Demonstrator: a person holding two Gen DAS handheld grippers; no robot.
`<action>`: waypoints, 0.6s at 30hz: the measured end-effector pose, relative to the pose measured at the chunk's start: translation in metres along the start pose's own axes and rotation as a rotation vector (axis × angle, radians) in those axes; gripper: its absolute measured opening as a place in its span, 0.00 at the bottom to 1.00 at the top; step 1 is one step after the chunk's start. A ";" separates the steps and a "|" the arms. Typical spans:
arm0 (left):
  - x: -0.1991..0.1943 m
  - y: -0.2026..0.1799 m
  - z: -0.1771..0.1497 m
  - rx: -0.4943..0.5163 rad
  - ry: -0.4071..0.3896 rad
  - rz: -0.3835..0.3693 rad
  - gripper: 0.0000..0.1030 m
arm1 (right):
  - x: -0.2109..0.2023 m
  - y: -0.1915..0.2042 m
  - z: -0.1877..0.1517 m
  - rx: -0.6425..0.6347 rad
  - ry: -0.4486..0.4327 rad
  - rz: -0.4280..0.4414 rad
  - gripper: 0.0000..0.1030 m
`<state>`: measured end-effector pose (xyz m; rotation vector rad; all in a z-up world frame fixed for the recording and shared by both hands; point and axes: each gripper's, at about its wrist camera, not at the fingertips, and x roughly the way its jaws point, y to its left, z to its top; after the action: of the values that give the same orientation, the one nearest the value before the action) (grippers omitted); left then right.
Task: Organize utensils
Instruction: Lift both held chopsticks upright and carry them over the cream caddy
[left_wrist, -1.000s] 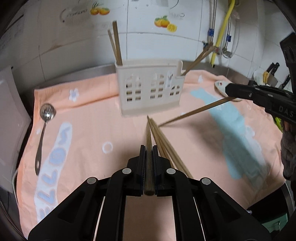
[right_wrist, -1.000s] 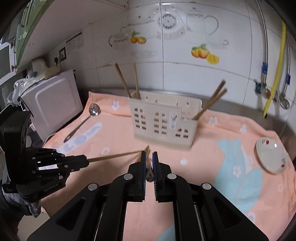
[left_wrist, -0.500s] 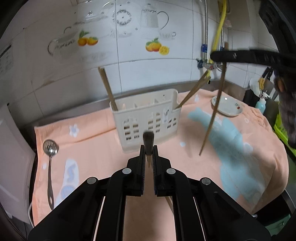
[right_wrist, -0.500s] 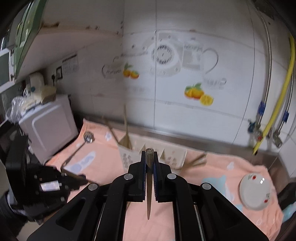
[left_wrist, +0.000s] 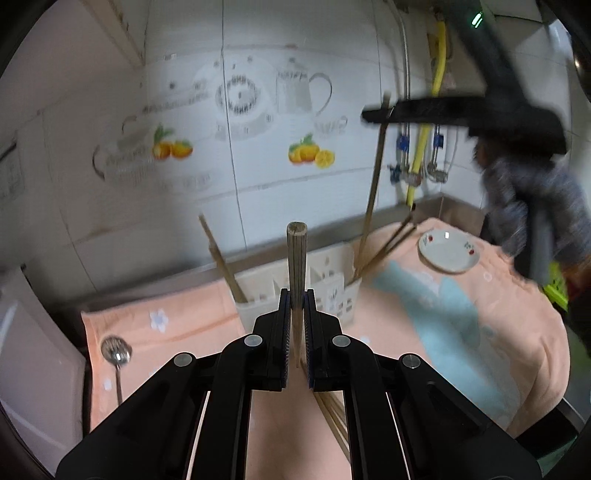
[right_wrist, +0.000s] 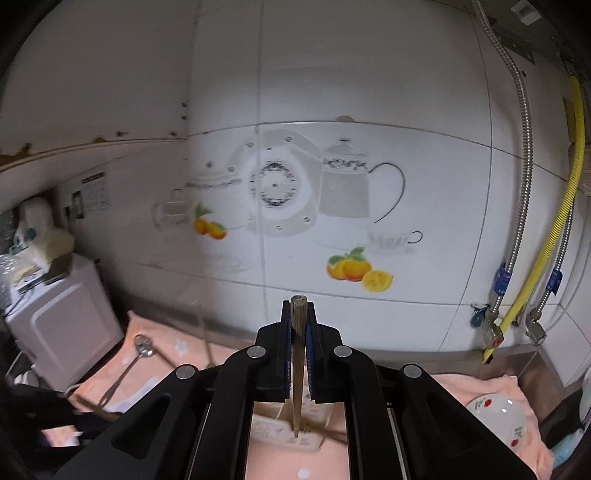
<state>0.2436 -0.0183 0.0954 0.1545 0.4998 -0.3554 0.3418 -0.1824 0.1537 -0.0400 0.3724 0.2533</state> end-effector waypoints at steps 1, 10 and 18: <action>-0.003 0.000 0.007 0.004 -0.015 0.001 0.06 | 0.007 -0.002 -0.001 0.010 0.004 -0.002 0.06; -0.008 0.007 0.056 0.032 -0.133 0.055 0.06 | 0.051 -0.004 -0.034 -0.003 0.094 -0.008 0.06; 0.035 0.030 0.056 -0.038 -0.090 0.067 0.06 | 0.052 -0.009 -0.050 0.009 0.111 0.002 0.06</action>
<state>0.3081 -0.0142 0.1283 0.1174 0.4112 -0.2859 0.3729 -0.1827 0.0878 -0.0449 0.4836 0.2523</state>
